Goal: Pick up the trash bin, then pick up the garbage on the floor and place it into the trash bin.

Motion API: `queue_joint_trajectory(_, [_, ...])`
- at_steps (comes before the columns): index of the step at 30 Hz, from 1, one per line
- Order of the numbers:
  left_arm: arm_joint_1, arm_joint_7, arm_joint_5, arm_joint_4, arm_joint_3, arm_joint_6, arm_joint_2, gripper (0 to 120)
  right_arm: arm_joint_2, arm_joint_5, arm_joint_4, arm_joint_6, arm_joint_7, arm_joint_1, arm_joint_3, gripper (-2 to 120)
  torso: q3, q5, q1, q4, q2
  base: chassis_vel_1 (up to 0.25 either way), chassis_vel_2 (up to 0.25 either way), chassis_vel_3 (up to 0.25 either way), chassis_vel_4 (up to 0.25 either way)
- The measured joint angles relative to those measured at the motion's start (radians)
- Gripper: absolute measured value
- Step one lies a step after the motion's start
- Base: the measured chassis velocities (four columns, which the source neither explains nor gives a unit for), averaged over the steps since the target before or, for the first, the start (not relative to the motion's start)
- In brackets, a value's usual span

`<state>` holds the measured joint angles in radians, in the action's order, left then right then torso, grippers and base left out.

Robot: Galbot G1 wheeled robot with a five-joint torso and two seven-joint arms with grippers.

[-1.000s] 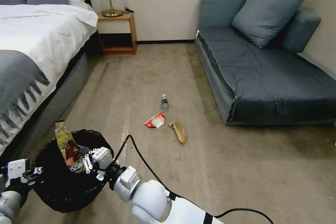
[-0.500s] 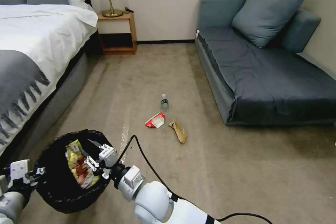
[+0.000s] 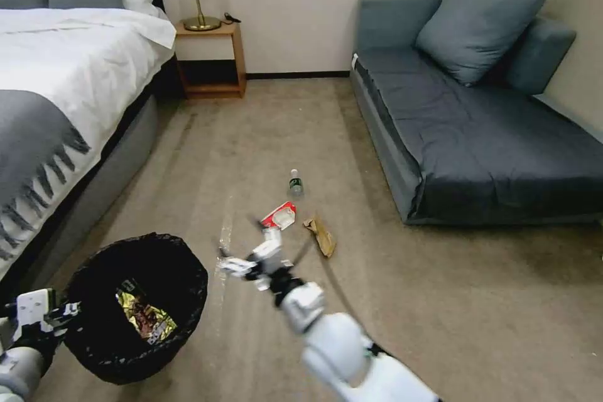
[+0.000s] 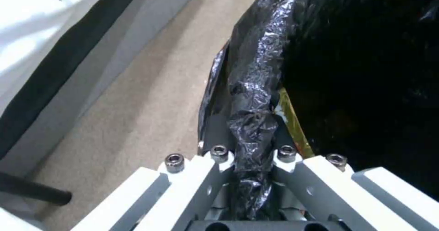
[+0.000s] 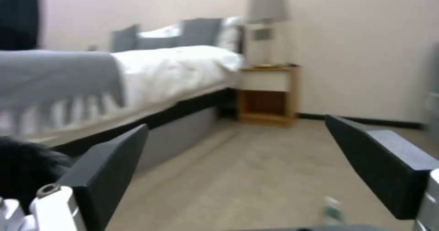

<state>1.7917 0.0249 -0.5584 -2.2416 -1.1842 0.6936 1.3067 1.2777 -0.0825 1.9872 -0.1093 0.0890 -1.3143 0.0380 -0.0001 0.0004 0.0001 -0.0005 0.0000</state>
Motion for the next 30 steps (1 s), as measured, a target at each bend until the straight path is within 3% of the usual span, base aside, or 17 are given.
queue_joint_trajectory(3, [0.001,-0.001,0.003,0.002,0.007,-0.001,0.003,4,-0.008,0.007,0.047,-0.063,0.000,-0.146,-0.133,100,0.000,-0.0001,0.000,0.0003,0.000,0.000,0.000,0.000,0.000])
queue_joint_trajectory(7, [0.000,-0.001,0.005,0.002,0.012,-0.001,0.005,4,0.001,0.029,0.053,-0.103,-0.002,-0.218,-0.194,100,0.000,-0.0001,0.000,0.0003,0.000,0.000,0.000,0.000,0.000])
queue_joint_trajectory(9, [-0.001,-0.001,0.009,-0.006,0.018,-0.001,0.008,4,0.030,0.078,0.042,-0.209,-0.007,-0.338,-0.282,100,0.000,-0.0002,0.000,0.0003,0.000,0.000,0.000,0.000,0.000])
queue_joint_trajectory(13, [0.004,-0.006,0.020,-0.008,0.018,-0.002,0.009,4,0.056,0.072,0.019,-0.301,-0.001,-0.405,-0.311,100,0.000,-0.0003,0.000,0.0003,0.000,0.000,0.000,0.000,0.000])
queue_joint_trajectory(30, [0.014,-0.009,0.020,-0.009,0.004,-0.003,0.009,4,0.068,0.066,-0.037,-0.309,-0.011,-0.371,-0.274,100,0.000,-0.0005,0.000,0.0006,0.000,-0.032,0.029,0.030,-0.027])
